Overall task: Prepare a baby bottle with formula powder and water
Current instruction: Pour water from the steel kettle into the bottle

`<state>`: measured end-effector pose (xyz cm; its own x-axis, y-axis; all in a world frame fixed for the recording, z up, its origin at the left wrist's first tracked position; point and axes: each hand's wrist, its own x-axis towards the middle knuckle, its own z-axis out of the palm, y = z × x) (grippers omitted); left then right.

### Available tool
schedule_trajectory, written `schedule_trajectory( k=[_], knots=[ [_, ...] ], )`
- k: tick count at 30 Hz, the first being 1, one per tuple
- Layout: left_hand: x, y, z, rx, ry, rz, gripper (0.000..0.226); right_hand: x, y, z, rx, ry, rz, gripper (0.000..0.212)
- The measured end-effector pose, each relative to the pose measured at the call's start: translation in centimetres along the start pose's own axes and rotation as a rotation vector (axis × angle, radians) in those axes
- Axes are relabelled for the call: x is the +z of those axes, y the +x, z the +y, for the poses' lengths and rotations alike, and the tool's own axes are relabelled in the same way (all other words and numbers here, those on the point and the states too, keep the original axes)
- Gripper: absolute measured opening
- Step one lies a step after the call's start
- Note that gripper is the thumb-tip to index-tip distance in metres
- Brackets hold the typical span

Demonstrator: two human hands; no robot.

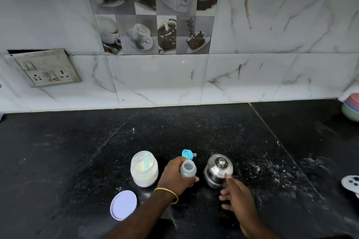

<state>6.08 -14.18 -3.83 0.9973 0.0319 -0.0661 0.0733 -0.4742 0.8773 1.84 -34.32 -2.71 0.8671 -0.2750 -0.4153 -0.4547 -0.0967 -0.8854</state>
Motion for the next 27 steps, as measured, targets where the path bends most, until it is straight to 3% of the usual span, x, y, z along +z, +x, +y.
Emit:
schedule_trajectory(
  k=[5,9,15,27],
  knots=[
    [-0.7,0.4,0.4,0.045,-0.054,-0.001,0.043,-1.4,0.8,-1.2,-0.093,-0.072,-0.043,0.036],
    [-1.0,1.1,0.9,0.087,-0.06,0.048,0.049,-3.5,1.6,-4.1,-0.11,-0.158,-0.174,0.04],
    [-0.7,2.1,1.9,0.011,-0.087,0.074,0.056,-6.3,2.2,-8.9,-0.177,-0.314,-0.368,0.038],
    [-0.3,2.6,2.6,0.05,-0.054,0.095,0.05,-6.1,3.3,-14.2,-0.433,-0.612,-0.413,0.045]
  ],
)
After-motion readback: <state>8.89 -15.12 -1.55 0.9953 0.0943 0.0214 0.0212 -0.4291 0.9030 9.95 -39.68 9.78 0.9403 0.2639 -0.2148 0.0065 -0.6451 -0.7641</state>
